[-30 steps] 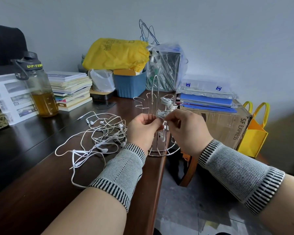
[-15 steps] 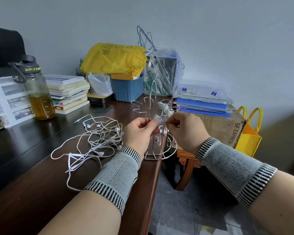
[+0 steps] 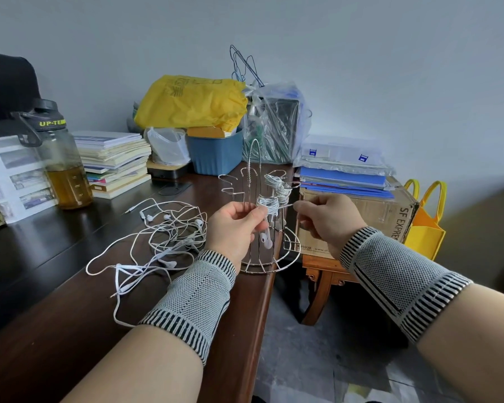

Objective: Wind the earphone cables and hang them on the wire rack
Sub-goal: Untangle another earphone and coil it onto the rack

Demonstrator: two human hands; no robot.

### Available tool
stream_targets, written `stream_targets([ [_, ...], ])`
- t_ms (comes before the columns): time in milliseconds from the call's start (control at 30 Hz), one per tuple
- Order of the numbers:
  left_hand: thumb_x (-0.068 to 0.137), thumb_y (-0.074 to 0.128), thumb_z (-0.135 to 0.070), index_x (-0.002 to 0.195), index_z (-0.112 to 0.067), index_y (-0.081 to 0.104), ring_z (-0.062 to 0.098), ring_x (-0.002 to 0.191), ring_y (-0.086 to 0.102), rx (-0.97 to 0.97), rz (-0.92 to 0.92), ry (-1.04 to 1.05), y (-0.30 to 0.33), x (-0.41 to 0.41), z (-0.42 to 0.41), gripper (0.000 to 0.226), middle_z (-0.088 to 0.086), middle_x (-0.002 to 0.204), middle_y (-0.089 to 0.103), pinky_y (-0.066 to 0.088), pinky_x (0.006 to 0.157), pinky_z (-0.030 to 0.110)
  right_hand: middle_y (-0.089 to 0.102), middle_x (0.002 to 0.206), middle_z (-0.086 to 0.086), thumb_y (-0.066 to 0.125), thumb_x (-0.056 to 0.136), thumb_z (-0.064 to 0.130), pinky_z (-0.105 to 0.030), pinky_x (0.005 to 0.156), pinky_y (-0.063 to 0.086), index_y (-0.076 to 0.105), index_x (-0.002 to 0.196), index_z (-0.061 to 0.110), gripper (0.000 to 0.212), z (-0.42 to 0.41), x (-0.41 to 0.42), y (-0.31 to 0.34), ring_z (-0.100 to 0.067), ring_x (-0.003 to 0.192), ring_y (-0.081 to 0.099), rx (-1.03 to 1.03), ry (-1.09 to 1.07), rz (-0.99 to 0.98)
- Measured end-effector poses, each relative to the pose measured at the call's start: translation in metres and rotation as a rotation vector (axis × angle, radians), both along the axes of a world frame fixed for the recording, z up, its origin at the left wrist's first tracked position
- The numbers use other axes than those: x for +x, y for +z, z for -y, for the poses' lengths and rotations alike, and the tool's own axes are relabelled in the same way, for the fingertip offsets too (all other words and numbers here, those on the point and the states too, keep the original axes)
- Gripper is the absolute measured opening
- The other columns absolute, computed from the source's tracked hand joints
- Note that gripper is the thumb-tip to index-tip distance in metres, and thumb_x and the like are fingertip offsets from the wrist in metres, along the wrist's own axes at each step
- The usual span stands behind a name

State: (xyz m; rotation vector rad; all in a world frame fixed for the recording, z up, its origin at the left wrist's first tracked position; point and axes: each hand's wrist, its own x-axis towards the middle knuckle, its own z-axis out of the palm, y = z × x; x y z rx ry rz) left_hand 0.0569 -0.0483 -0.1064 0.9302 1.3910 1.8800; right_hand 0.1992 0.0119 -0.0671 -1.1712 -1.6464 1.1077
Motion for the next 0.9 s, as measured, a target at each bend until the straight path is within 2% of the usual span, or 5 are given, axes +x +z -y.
stream_targets([
  [333, 0.085, 0.073, -0.013, 0.082, -0.016, 0.064, 0.003, 0.062, 0.066, -0.010, 0.031, -0.005, 0.001, -0.001, 0.001, 0.010, -0.008, 0.063, 0.068, 0.043, 0.052, 0.016, 0.066, 0.058, -0.003, 0.067, 0.085, 0.002, -0.023, 0.055, 0.050, 0.060, 0.073, 0.008, 0.015, 0.011, -0.015, 0.002, -0.014, 0.057, 0.064, -0.218, 0.001, -0.644],
  [467, 0.085, 0.073, -0.012, 0.084, -0.014, 0.065, 0.004, 0.062, 0.065, -0.015, 0.042, -0.010, 0.002, -0.002, 0.001, 0.008, -0.008, 0.063, 0.068, 0.044, 0.052, 0.016, 0.072, 0.074, -0.003, 0.067, 0.086, 0.011, -0.030, 0.067, 0.057, 0.071, 0.085, 0.008, 0.004, 0.003, -0.014, -0.005, -0.016, 0.068, 0.067, 0.142, -0.077, -0.232],
  [600, 0.085, 0.073, -0.011, 0.085, -0.013, 0.065, 0.004, 0.060, 0.065, -0.014, 0.059, -0.020, 0.002, -0.002, 0.002, 0.008, -0.006, 0.065, 0.068, 0.044, 0.052, 0.016, 0.072, 0.091, 0.004, 0.061, 0.092, 0.017, 0.000, 0.065, 0.038, 0.071, 0.112, 0.016, 0.022, 0.001, -0.007, -0.003, -0.005, 0.072, 0.058, 0.660, -0.090, 0.271],
  [767, 0.084, 0.074, -0.012, 0.084, -0.014, 0.065, 0.004, 0.061, 0.065, -0.022, 0.068, -0.021, 0.001, -0.003, 0.001, 0.009, -0.006, 0.065, 0.069, 0.042, 0.053, 0.017, 0.072, 0.088, -0.009, 0.062, 0.091, 0.016, -0.038, 0.075, 0.055, 0.070, 0.100, 0.008, 0.015, -0.005, -0.012, 0.024, -0.026, 0.078, 0.065, 1.039, 0.033, 0.594],
  [900, 0.082, 0.076, -0.014, 0.084, -0.014, 0.065, 0.005, 0.063, 0.065, -0.029, 0.070, -0.037, 0.001, -0.005, 0.001, 0.011, -0.003, 0.069, 0.069, 0.042, 0.052, 0.017, 0.063, 0.098, -0.004, 0.059, 0.092, 0.025, -0.030, 0.080, 0.045, 0.072, 0.103, 0.014, 0.020, -0.007, -0.019, 0.045, -0.022, 0.092, 0.059, 1.098, 0.148, 0.830],
])
